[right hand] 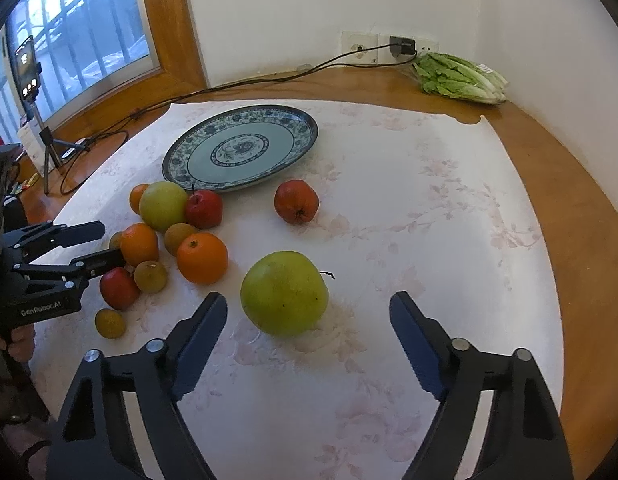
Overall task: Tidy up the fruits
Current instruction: 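Grasp the green pomelo with the right tool while the left tool grasps a brown fruit, then carry the pomelo and brown fruit onto the blue plate and open both tools, then withdraw both tools from the plate toward the remaining fruits, then grasp the red apple with the right tool while the left tool grasps an orange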
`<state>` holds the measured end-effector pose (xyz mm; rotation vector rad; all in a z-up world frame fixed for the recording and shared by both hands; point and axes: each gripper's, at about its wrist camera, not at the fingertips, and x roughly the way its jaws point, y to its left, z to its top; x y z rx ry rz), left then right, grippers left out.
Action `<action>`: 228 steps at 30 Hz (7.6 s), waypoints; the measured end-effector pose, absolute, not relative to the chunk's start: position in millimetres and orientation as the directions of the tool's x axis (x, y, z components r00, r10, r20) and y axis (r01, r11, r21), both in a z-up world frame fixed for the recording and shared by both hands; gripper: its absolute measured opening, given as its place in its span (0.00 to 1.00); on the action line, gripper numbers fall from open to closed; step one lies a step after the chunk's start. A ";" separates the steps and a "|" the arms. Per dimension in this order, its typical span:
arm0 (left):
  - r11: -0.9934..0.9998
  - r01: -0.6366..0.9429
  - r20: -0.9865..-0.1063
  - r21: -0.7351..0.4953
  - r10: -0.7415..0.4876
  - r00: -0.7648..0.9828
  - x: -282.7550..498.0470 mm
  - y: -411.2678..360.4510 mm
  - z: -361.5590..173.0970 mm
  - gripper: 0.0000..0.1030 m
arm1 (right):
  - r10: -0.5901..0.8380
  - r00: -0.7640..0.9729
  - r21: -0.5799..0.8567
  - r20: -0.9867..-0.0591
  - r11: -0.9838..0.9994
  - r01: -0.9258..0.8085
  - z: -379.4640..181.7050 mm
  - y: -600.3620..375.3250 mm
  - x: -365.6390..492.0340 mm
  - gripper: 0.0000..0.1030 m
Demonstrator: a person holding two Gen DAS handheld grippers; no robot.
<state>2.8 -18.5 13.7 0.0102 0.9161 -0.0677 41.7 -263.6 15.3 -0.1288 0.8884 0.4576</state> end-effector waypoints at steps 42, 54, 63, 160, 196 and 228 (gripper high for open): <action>0.992 0.079 -0.785 -0.099 -0.127 0.606 21.1 -6.1 53.7 0.25 | 0.420 0.511 0.173 -0.750 0.870 -0.461 38.4 -258.1 46.4 0.47; 0.990 0.090 -0.754 -0.111 -0.143 0.641 49.1 0.4 90.6 0.25 | 0.471 0.498 0.194 -0.728 0.838 -0.509 75.9 -243.1 67.1 0.47; 0.988 0.102 -0.740 -0.113 -0.153 0.655 84.0 -0.5 99.6 0.25 | 0.470 0.486 0.191 -0.737 0.834 -0.517 91.9 -229.0 100.2 0.47; 0.997 -0.005 -0.813 -0.082 -0.064 0.579 89.8 -10.6 41.1 0.69 | 0.392 0.527 0.181 -0.754 0.895 -0.407 24.4 -224.1 109.0 0.66; 0.980 0.019 -0.783 -0.200 -0.172 0.598 58.5 1.4 29.4 0.45 | 0.406 0.524 0.231 -0.749 0.901 -0.367 2.5 -234.4 104.9 0.52; 0.982 -0.004 -0.790 -0.187 -0.148 0.594 60.3 4.6 24.7 0.39 | 0.413 0.534 0.233 -0.738 0.898 -0.373 -3.8 -233.7 106.9 0.33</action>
